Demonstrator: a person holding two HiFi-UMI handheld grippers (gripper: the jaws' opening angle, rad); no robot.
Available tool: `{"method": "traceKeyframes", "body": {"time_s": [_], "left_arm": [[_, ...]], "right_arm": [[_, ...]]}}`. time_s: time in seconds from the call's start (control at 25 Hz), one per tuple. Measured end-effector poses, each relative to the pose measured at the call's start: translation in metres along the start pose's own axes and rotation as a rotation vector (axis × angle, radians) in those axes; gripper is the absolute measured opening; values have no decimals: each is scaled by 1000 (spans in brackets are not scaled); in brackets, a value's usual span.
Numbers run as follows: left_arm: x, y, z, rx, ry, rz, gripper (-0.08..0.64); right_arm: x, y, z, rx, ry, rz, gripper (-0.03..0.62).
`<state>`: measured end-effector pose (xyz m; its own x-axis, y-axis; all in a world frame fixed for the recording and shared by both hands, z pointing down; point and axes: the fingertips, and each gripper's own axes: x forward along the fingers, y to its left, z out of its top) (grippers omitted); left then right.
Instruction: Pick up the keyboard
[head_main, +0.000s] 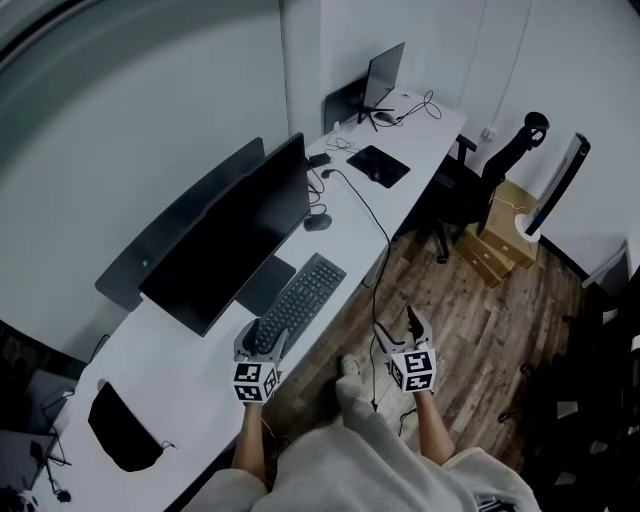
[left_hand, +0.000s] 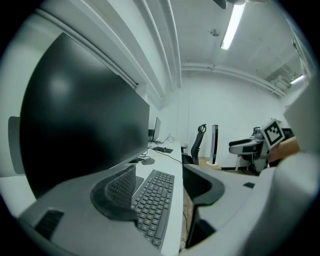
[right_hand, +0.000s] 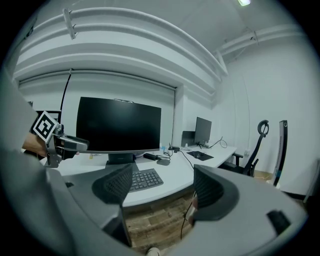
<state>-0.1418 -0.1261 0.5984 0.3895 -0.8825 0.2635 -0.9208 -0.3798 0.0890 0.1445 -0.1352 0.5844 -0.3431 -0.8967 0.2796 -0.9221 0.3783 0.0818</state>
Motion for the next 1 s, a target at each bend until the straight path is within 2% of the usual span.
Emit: {"method": "traceKeyframes", "body": {"time_s": [0.4,1.0], "left_arm": [[87,14,21,17,11,7,288],[231,24,48,-18,66,35,288]], "right_arm": [[81,-49,10,10,0,17,365],[218,-145,35,-6,40,85,364]]}}
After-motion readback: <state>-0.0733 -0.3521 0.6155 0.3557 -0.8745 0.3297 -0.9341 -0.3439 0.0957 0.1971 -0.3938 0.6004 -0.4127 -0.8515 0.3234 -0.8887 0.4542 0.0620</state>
